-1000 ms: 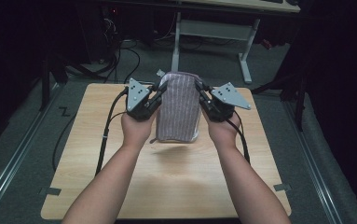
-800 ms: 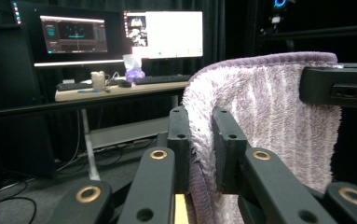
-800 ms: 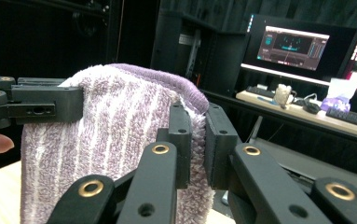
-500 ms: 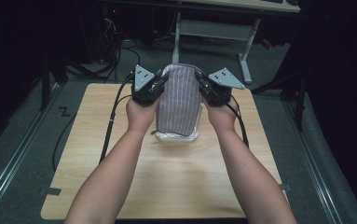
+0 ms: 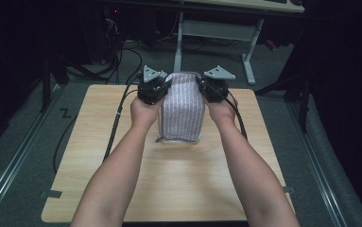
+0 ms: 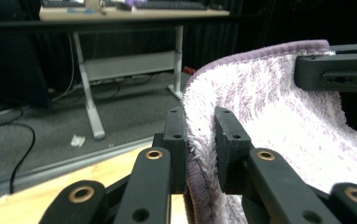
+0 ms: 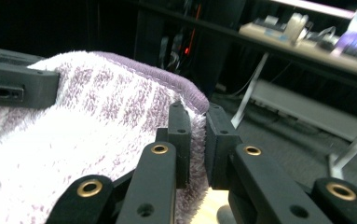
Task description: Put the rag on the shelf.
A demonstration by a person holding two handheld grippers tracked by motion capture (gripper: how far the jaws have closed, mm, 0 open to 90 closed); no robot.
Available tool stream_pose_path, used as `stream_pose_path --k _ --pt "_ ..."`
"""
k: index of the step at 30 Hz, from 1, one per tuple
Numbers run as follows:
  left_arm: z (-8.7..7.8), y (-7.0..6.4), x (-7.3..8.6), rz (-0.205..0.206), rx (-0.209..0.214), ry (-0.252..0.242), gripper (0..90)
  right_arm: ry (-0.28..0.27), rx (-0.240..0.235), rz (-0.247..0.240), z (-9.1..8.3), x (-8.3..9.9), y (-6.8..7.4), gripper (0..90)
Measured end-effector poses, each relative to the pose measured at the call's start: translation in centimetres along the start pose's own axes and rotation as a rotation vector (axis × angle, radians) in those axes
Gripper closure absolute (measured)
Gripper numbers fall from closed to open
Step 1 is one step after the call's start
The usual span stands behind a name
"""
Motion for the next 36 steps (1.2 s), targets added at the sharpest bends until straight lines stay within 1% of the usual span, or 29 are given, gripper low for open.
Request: stream_pose_path --k 2,3,5,6,7,9,10,11,13,15,16,18,19,20,22,24,25,27,29,31,34,35,36 --pt "0.1 0.3 0.2 -0.03 0.001 0.005 75.1 0.017 -0.008 0.005 0.4 0.4 0.1 81.1" --pt "0.1 0.4 0.2 -0.04 0.001 0.005 73.4 0.025 -0.011 0.007 0.5 0.6 0.1 79.1" --pt "-0.1 0.5 0.0 -0.041 -0.016 -0.004 66.9 0.036 -0.004 0.006 0.7 0.7 0.0 71.4" --pt "-0.1 0.6 -0.1 -0.051 -0.017 -0.011 63.4 0.036 0.003 0.015 0.7 0.7 -0.1 68.8" --pt "-0.3 0.7 -0.3 -0.062 -0.02 -0.016 61.3 0.036 0.001 0.025 0.7 0.7 -0.1 67.6" --pt "-0.5 0.8 -0.5 -0.069 -0.02 -0.022 60.5 0.033 0.006 0.026 0.6 0.6 -0.3 65.7" --pt "-0.6 0.7 -0.7 -0.068 -0.015 -0.023 60.1 0.03 0.006 0.024 0.5 0.5 -0.4 64.7" --pt "-0.9 0.7 -0.9 -0.055 -0.014 -0.025 59.9 0.03 0.008 0.023 0.4 0.5 -0.4 63.3" --pt "-1.4 0.6 -1.1 -0.039 -0.018 -0.029 59.1 0.04 0.001 0.036 0.0 0.3 -0.6 62.5" --pt "-1.8 0.6 -1.2 -0.024 -0.025 -0.032 58.8 0.026 -0.004 0.037 -0.6 0.0 -0.7 62.5" --pt "-2.1 0.7 -1.2 -0.018 -0.029 -0.033 58.8 0.019 -0.002 0.027 -0.9 0.0 -0.6 62.5" --pt "-2.5 0.6 -1.2 -0.026 -0.031 -0.029 58.8 0.017 -0.002 0.013 -1.4 -0.1 -0.5 61.2" --pt "-2.7 0.6 -1.2 -0.025 -0.036 -0.029 59.3 0.017 -0.005 0.019 -1.7 -0.1 -0.4 59.9" --pt "-3.0 0.5 -1.3 -0.021 -0.037 -0.033 59.4 0.016 -0.01 0.024 -1.9 -0.2 -0.4 58.4" --pt "-3.5 0.2 -1.3 -0.024 -0.033 -0.041 59.3 0.012 -0.024 0.056 -2.6 -0.2 -0.2 56.4" --pt "-4.1 -0.2 -1.4 -0.02 -0.027 -0.047 58.8 0.006 -0.028 0.058 -3.2 -0.1 0.0 55.8" --pt "-4.4 -0.4 -1.4 -0.016 -0.021 -0.041 58.2 0.004 -0.03 0.056 -3.6 -0.1 0.1 55.5" --pt "-5.0 -1.1 -1.4 0.002 -0.007 -0.055 56.5 0.001 -0.035 0.057 -4.3 0.1 0.3 54.8" --pt "-5.4 -1.5 -1.3 0.007 0.002 -0.058 55.2 -0.001 -0.036 0.053 -5.1 0.4 0.6 54.5" --pt "-6.0 -1.8 -1.1 0.012 0.005 -0.062 54.8 -0.001 -0.032 0.045 -5.7 0.7 0.8 53.8" --pt "-6.9 -2.1 -0.7 0.002 0.008 -0.063 53.5 -0.002 -0.045 0.042 -6.6 1.2 1.0 52.0" --pt "-7.2 -2.2 -0.5 0.005 0.007 -0.063 53.2 0.0 -0.05 0.042 -7.1 1.3 1.2 51.5" --pt "-7.5 -2.3 -0.4 0.018 0.003 -0.062 53.3 -0.002 -0.051 0.039 -7.4 1.4 1.2 50.7"
Point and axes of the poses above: each handheld gripper's, and its own axes: z roughly forward along the jaws, x roughly out of its underside, y roughly to its left, the point moved 4 cm from there along z, roughly forward along the jaws, and after that the axes turned 9 degrees about -y, right-handed, at the moved point
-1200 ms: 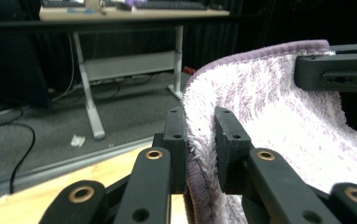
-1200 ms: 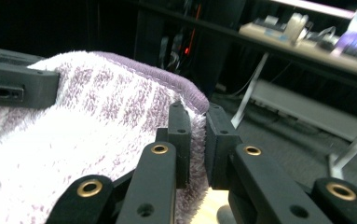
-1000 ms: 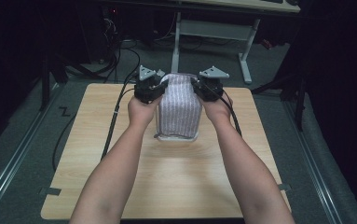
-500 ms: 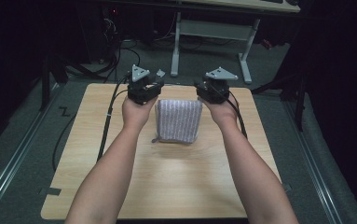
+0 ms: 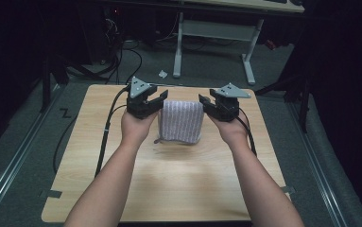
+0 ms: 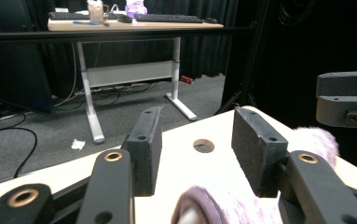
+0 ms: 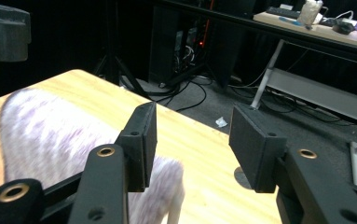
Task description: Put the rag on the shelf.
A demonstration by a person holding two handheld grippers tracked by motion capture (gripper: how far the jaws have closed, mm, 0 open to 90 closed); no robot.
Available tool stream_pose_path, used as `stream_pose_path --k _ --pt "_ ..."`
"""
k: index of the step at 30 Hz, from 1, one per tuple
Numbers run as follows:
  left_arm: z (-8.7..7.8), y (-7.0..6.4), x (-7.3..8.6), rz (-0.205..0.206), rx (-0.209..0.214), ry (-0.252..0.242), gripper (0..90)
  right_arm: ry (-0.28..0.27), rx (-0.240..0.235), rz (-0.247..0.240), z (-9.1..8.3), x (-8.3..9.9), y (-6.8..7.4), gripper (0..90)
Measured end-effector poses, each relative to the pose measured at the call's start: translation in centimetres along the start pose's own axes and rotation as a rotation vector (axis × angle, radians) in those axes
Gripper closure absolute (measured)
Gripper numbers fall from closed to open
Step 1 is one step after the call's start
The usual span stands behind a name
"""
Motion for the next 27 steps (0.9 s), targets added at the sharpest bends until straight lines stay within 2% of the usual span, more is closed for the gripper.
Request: stream_pose_path --k 2,6,7,10,14,16,18,21,24,27 --pt "-0.8 -0.2 0.3 0.029 -0.003 0.001 53.7 -0.005 -0.003 -0.002 -0.7 0.2 0.2 49.9" --pt "-2.5 -0.2 0.9 0.018 0.008 0.012 52.6 -0.007 -0.016 0.002 -2.0 0.8 0.6 48.1" --pt "-2.9 -0.3 1.1 0.017 0.011 0.025 52.0 -0.006 -0.017 -0.006 -2.2 1.0 0.6 47.6" --pt "-4.0 -0.5 1.9 0.014 0.02 0.025 51.4 0.016 -0.023 -0.01 -2.9 1.6 1.1 46.2" --pt "-5.1 -0.9 2.9 0.018 0.031 0.049 51.0 0.007 -0.029 -0.031 -3.9 2.1 1.8 46.0" --pt "-5.5 -1.0 3.3 0.018 0.039 0.059 50.7 0.022 -0.037 -0.046 -4.3 2.4 2.2 44.9" --pt "-5.9 -1.2 3.7 0.017 0.042 0.065 50.0 0.012 -0.043 -0.061 -4.7 2.6 2.6 45.1" --pt "-6.3 -1.5 4.4 -0.006 0.059 0.072 48.6 0.029 -0.057 -0.074 -5.3 3.2 3.2 44.6" --pt "-6.4 -1.9 5.4 0.003 0.068 0.096 47.9 0.029 -0.062 -0.072 -5.8 3.9 3.7 44.9" --pt "-6.4 -2.3 6.7 -0.008 0.083 0.128 47.6 0.056 -0.07 -0.076 -6.0 5.1 4.1 44.9"
Point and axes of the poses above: each handheld gripper's, and its own axes: z roughly forward along the jaws, x roughly out of its underside, y roughly to its left, the point moved 4 cm from there along z, roughly forward along the jaws, and after that the axes turned 9 degrees about -y, right-handed, at the moved point
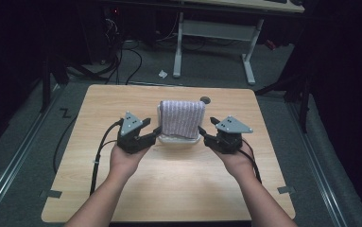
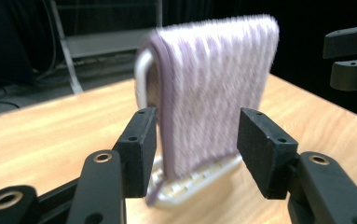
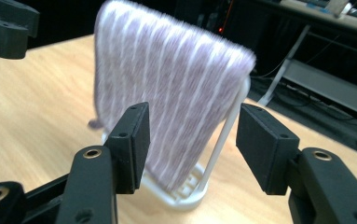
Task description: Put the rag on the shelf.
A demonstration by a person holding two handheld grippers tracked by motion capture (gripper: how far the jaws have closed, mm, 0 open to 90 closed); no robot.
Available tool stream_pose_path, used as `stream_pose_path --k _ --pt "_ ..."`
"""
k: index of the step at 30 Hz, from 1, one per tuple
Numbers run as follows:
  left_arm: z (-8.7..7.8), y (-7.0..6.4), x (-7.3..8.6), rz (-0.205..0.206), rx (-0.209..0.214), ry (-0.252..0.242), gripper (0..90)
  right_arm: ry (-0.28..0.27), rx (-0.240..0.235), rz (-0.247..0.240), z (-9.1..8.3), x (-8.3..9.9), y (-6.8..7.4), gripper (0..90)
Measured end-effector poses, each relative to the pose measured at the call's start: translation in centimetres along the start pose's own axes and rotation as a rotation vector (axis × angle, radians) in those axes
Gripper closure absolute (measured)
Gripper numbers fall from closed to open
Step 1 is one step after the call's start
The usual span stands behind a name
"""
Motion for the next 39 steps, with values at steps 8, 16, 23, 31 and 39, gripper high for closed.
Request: stream_pose_path --k 8,16,23,31,39 --pt "0.1 -1.6 4.6 -0.013 0.047 0.087 47.5 0.072 -0.027 0.002 -0.4 4.4 1.4 45.2" --pt "-0.7 -2.9 9.6 0.015 0.072 0.193 47.4 0.134 -0.049 0.019 -1.3 9.2 3.3 45.1" --pt "-4.0 -4.4 13.7 0.03 0.091 0.261 47.6 0.199 -0.055 0.023 -2.8 12.5 4.5 43.2" --pt "-4.5 -3.9 12.9 -0.027 0.091 0.223 46.1 0.216 -0.054 0.055 -4.4 14.1 4.3 43.9" --pt "-4.7 -3.2 13.1 -0.053 0.081 0.23 46.1 0.225 -0.055 0.062 -3.8 14.4 4.0 44.0"
Point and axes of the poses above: each handheld gripper's, and its own axes: z roughly forward along the jaws, x roughly out of its underside, y roughly to its left, the point moved 4 cm from there along z, roughly forward along the jaws, and after that the axes turned 9 degrees about -y, right-handed, at the moved point
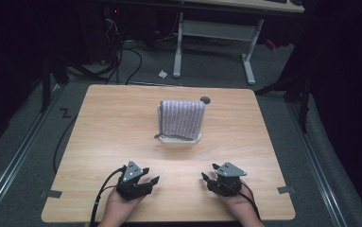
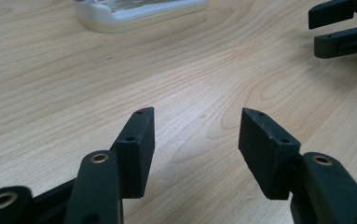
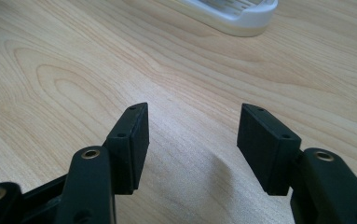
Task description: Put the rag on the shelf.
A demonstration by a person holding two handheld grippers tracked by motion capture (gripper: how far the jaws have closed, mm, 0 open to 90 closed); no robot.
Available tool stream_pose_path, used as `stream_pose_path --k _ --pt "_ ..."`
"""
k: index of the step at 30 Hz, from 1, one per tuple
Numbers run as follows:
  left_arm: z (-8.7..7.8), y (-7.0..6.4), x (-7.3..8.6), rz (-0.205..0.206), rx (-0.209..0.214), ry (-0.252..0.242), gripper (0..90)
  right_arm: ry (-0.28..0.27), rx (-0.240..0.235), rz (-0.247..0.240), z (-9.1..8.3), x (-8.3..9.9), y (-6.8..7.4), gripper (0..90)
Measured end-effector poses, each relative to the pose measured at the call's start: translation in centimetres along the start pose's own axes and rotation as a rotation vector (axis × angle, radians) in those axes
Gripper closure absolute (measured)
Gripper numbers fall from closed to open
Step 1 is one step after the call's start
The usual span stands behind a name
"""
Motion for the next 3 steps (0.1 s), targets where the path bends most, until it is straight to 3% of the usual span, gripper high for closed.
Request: stream_pose_path --k 3 --pt "0.11 -0.02 0.14 0.004 0.002 0.011 46.0 0.005 0.004 0.0 -0.02 0.03 -0.02 43.9"
Point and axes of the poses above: each handheld gripper's, and its own axes: z roughly forward along the jaws, x roughly out of its underside, y roughly to its left, the point moved 4 cm from there along z, roughly forward along the jaws, and after that the axes turned 9 degrees about -y, right-handed, at the moved point
